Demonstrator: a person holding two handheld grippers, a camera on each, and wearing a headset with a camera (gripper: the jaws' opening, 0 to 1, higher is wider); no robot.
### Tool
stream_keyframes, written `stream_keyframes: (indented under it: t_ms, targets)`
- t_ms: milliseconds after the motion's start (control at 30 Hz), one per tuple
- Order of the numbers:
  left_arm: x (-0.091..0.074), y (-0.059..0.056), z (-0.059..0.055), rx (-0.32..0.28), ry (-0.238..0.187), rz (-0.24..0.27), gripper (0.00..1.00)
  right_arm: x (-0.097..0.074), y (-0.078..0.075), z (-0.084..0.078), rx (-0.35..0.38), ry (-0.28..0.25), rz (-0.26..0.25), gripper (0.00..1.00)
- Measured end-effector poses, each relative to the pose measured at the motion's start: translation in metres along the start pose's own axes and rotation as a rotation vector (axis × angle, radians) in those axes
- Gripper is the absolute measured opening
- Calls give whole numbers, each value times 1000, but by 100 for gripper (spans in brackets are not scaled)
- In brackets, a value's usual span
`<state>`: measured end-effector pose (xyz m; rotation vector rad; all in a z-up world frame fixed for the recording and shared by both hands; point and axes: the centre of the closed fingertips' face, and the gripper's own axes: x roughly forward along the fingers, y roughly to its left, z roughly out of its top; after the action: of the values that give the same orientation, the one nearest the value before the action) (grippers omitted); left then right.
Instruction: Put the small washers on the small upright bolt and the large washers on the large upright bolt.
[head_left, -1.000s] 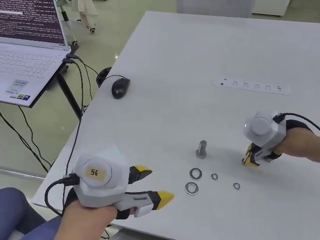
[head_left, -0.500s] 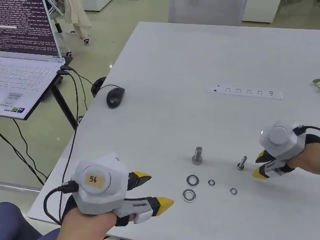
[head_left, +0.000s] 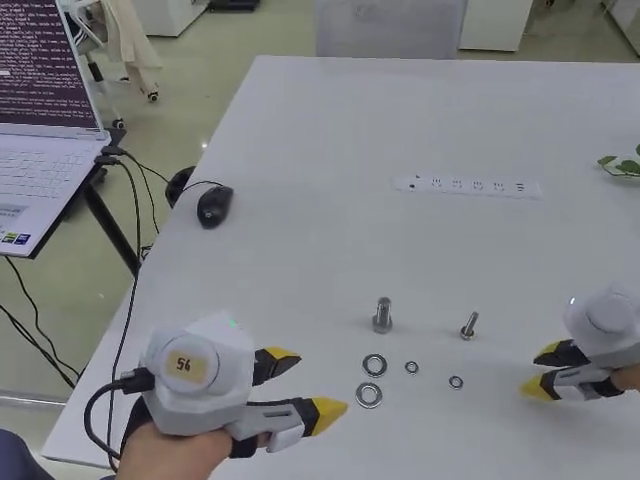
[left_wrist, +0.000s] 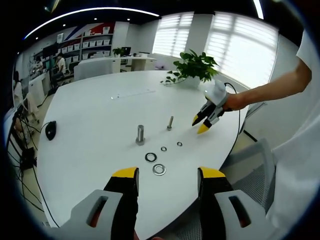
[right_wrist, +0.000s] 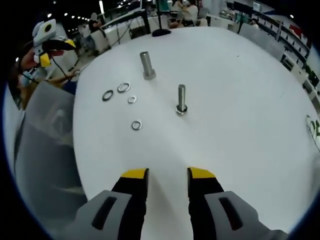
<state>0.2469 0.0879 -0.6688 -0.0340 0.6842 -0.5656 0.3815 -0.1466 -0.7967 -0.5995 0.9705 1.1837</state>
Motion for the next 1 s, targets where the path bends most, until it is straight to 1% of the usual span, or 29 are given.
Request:
stream_keyframes:
  t_ms: [167, 233, 267, 433, 667, 733, 833, 1000]
  targets:
    - [0, -1, -1, 2, 2, -1, 46, 5, 18, 0, 18, -52, -8, 32]
    - [0, -1, -1, 1, 0, -1, 46, 10, 20, 1, 23, -62, -8, 32]
    - [0, -1, -1, 0, -1, -2, 46, 14, 18, -1, 25, -65, -8, 32]
    - [1, -4, -2, 4, 2, -8, 46, 26, 25, 11, 20, -94, -22, 30]
    - [2, -7, -1, 15, 12, -12, 46, 37, 30, 28, -7, -107, -25, 29]
    - [1, -8, 2, 16, 9, -10, 46, 40, 31, 31, -25, -101, -23, 28]
    - [0, -7, 1, 14, 7, -7, 46, 44, 33, 36, -41, -94, -14, 28]
    - [1, -8, -2, 7, 10, -7, 46, 48, 38, 43, -91, -71, 5, 28]
